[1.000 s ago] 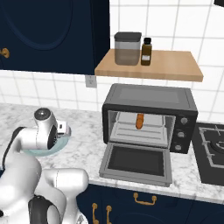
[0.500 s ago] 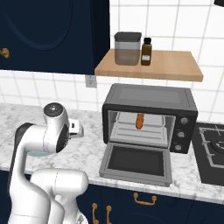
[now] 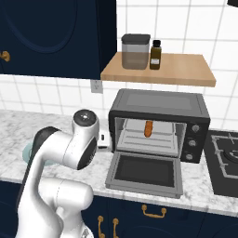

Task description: Pick up the kebab skewer and baguette bread, and place them inside the toaster oven. Close the toaster oven door and start by setting the timer.

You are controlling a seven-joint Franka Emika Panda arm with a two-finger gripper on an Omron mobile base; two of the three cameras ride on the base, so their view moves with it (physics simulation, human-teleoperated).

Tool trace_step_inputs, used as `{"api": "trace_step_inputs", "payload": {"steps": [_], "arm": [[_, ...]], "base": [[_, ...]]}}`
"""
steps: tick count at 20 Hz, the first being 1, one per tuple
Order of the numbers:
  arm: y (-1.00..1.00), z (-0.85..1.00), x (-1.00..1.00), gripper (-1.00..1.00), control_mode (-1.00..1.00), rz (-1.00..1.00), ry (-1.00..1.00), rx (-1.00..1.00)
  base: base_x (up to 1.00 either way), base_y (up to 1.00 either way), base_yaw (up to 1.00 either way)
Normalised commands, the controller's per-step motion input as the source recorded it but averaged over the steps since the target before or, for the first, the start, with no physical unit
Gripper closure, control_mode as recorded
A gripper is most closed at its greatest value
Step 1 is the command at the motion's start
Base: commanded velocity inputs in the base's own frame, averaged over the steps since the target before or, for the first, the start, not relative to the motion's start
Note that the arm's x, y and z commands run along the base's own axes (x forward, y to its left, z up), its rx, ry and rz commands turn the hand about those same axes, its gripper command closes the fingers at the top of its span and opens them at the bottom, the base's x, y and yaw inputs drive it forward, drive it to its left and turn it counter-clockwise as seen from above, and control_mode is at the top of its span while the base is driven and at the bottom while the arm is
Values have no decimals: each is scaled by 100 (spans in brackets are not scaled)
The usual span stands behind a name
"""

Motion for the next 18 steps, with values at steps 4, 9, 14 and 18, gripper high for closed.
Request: {"api": "trace_step_inputs", "payload": {"steps": [4,9,14,18], "arm": [[-76,0,-6,100,-100,0,0,0],[-82,0,0,100,-100,0,0,0],[-84,0,0,100,-100,0,0,0],[-44,0,3,100,-100,0,0,0]], "base": [[0,0,0],[0,0,0],[0,0,0],[0,0,0]]}}
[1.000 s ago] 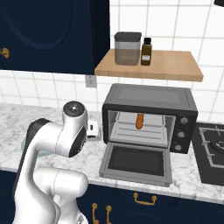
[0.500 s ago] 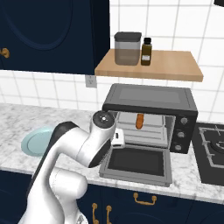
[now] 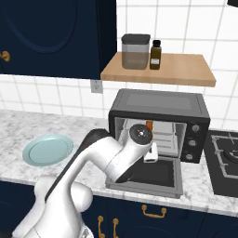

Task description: Pick up the kebab skewer and baguette bread, and place them inside the toaster oven. Close the toaster oven door and start by setting the timer.

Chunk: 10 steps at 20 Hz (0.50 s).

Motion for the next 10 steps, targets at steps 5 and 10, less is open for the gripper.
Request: {"api": "trace_step_inputs", "payload": {"steps": [5,10], "arm": [[-20,0,27,100,-100,0,0,0],[-23,0,1,100,-100,0,9,0]], "base": [[0,0,0],[0,0,0]]}}
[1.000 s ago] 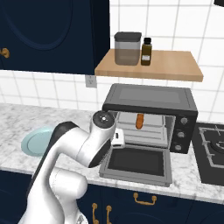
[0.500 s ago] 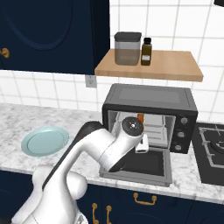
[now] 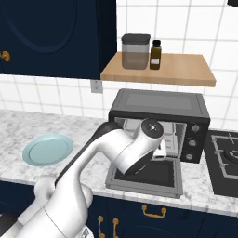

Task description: Pick up the kebab skewer and baguette bread, and place them inside the toaster oven. Close the toaster oven door and start by setting the timer.

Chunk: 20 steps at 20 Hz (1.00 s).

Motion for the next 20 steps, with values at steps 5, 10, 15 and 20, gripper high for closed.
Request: {"api": "trace_step_inputs", "payload": {"steps": [5,10,15,20], "arm": [[-2,0,18,100,-100,-1,8,0],[-8,-23,39,100,-100,0,0,0],[-14,-41,8,100,-100,0,0,0],[4,-15,23,100,-100,0,0,0]], "base": [[0,0,0],[0,0,0],[0,0,0],[0,0,0]]}}
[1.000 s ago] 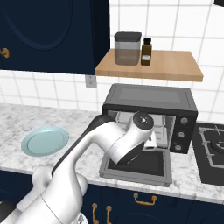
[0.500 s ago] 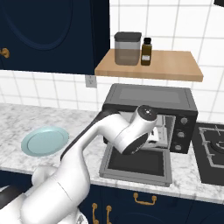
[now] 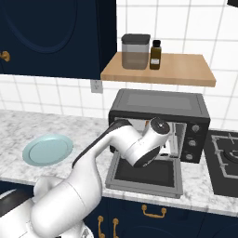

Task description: Pick up the kebab skewer and baguette bread, and place them inside the toaster oven. Close the toaster oven door and start by setting the timer.

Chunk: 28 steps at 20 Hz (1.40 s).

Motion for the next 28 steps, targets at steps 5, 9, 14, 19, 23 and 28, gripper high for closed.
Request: {"api": "trace_step_inputs", "payload": {"steps": [5,9,14,19,23,28], "arm": [[3,-11,29,100,-100,3,0,0],[-17,-7,28,100,-100,0,0,0],[-11,-7,15,100,-100,0,7,0],[0,0,18,100,-100,0,10,0],[0,0,19,100,-100,0,10,0],[0,5,11,100,-100,0,1,0]], "base": [[0,0,0],[0,0,0],[0,0,0],[0,0,0],[0,0,0],[0,0,0]]}}
